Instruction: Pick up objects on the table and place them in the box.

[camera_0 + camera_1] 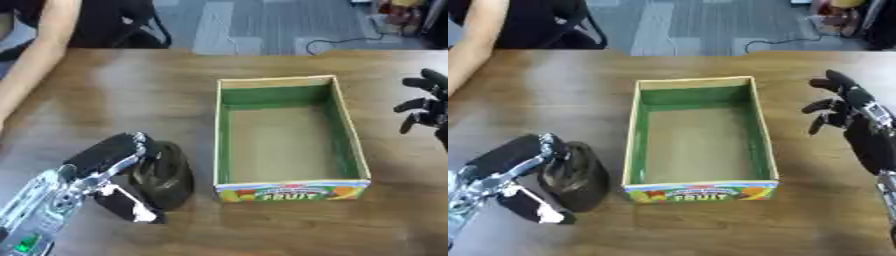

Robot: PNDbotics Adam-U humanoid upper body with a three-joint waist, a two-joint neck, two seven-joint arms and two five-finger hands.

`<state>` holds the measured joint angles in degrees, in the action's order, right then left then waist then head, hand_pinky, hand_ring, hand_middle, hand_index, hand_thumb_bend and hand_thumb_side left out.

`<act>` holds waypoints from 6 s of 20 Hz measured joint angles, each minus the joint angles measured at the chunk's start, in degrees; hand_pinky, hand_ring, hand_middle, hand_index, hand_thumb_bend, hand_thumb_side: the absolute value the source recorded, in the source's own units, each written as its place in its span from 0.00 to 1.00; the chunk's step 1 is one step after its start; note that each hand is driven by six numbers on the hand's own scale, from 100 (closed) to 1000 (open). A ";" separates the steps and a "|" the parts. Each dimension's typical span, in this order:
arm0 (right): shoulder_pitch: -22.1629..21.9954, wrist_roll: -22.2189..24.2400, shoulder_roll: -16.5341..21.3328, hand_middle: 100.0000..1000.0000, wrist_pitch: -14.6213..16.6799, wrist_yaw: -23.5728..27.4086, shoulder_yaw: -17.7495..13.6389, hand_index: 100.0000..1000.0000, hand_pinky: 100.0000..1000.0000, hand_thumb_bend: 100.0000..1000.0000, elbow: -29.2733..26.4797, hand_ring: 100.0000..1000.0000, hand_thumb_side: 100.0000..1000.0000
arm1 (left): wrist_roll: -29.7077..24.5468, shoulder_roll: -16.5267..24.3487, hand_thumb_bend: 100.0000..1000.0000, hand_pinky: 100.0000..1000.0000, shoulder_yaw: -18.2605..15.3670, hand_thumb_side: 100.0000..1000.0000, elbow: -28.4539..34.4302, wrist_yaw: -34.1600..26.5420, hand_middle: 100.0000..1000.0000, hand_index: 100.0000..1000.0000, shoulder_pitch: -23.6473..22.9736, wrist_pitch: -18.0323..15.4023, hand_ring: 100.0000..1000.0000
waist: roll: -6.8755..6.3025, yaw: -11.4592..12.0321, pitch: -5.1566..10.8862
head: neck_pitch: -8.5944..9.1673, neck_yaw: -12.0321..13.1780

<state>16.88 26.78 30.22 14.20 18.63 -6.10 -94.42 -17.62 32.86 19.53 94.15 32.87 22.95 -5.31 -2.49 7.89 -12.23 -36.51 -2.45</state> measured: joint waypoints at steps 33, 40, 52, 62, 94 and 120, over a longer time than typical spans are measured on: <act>0.32 0.07 -0.48 0.87 0.08 -0.37 -0.02 1.00 0.40 0.00 0.02 0.65 1.00 | -4.56 1.37 0.76 0.00 2.24 0.37 4.48 13.94 0.44 0.61 5.17 1.15 0.00 | 0.06 -0.08 -0.31 | -0.27 -0.06; -0.68 0.42 0.08 0.87 -0.12 -0.56 0.31 1.00 0.40 0.00 0.68 0.65 1.00 | -12.68 12.40 0.78 0.00 8.21 0.36 8.01 3.78 0.50 0.65 12.98 -0.74 0.00 | -2.48 0.08 1.59 | -1.09 -0.31; -0.98 0.87 0.61 0.87 -0.39 -0.80 0.69 1.00 0.40 0.00 0.73 0.65 1.00 | -14.41 14.72 0.71 0.00 12.74 0.27 7.13 -3.49 0.43 0.56 15.45 1.82 0.00 | -3.42 -0.34 1.77 | -1.67 -1.07; -0.83 1.02 0.57 0.87 -0.52 -0.81 0.71 1.00 0.41 0.00 0.71 0.65 1.00 | -10.04 12.98 0.70 0.00 12.76 0.23 1.89 -3.36 0.32 0.44 14.80 2.66 0.00 | -2.80 -0.95 1.18 | -1.67 -1.07; -0.17 0.97 0.56 0.87 -0.06 -0.96 0.68 1.00 0.41 0.00 0.71 0.65 1.00 | -6.77 9.08 0.00 0.00 12.69 0.15 -5.91 5.50 0.00 0.16 14.99 -0.58 0.00 | -2.35 -1.82 0.01 | -1.67 -1.06; -0.16 0.72 0.56 0.87 -0.25 -0.97 0.66 1.00 0.41 0.00 0.71 0.65 1.00 | -12.60 9.13 0.00 0.00 11.07 0.15 -5.11 9.49 0.00 0.13 15.06 -3.97 0.00 | -2.37 -1.75 0.01 | -1.67 -1.26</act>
<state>16.72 27.49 30.78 13.95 17.65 -5.44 -93.72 -30.22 41.99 30.60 89.04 42.36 38.01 -9.28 -4.86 6.14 -12.22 -38.18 -3.70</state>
